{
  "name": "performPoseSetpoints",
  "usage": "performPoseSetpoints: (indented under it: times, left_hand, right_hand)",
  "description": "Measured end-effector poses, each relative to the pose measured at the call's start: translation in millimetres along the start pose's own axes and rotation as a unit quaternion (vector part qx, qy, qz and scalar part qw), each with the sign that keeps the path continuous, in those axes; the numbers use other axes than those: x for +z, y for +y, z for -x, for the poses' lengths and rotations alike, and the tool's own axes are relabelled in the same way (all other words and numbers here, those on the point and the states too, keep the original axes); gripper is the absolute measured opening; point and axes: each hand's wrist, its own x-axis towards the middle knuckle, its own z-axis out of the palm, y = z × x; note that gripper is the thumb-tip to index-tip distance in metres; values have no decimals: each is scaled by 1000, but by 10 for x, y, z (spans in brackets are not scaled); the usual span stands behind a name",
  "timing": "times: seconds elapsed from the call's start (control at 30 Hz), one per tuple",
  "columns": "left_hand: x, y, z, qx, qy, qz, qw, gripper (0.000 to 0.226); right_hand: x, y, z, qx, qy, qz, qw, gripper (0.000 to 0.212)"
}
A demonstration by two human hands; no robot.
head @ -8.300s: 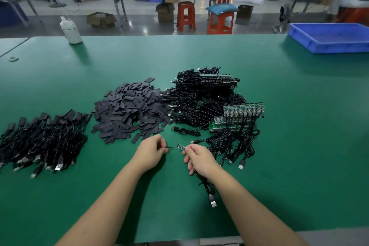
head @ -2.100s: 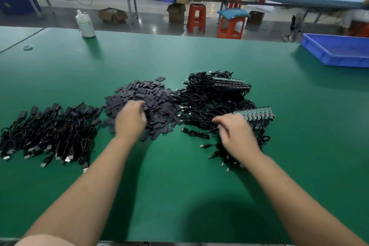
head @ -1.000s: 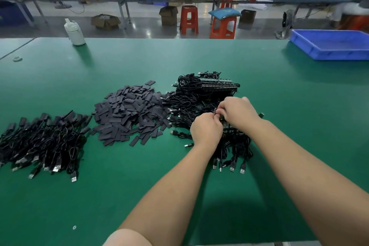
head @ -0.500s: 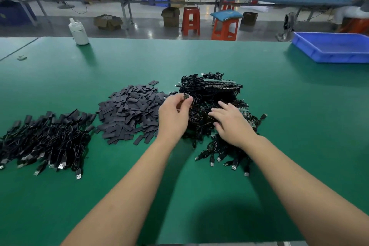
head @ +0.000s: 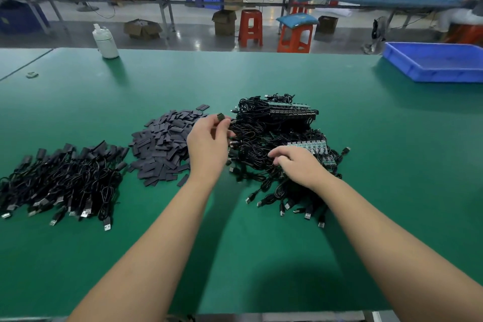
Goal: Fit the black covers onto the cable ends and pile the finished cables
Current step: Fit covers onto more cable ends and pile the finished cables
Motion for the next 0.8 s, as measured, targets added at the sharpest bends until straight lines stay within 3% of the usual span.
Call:
performPoseSetpoints:
  times: [0.13,0.23,0.33,0.47,0.7,0.8]
  left_hand:
    - [-85,116,27,44,-92,10,995,13]
    - [-104,170,56,45,-190,-3,981,13]
    - [-129,156,80,-9,-262,53,964,6]
    - [-182,30,107,-91,-266,91,955,4]
    - [-247,-503,267,-226,-297,-17,928,14]
    - [-261,-758,303,-248,-270,-37,930,19]
  right_hand:
    - [-32,-139,-3,-4,44,-157,987,37]
    - [5,-337,3,-25,-14,-240,970,40]
    - [112,-482,35,-39,-82,-289,953,43]
    - [284,-482,93,-20,-113,-381,917,27]
    - [749,-322,206,13,-131,-252,959,21]
    - [969,-242,232,64,-158,-273,947,26]
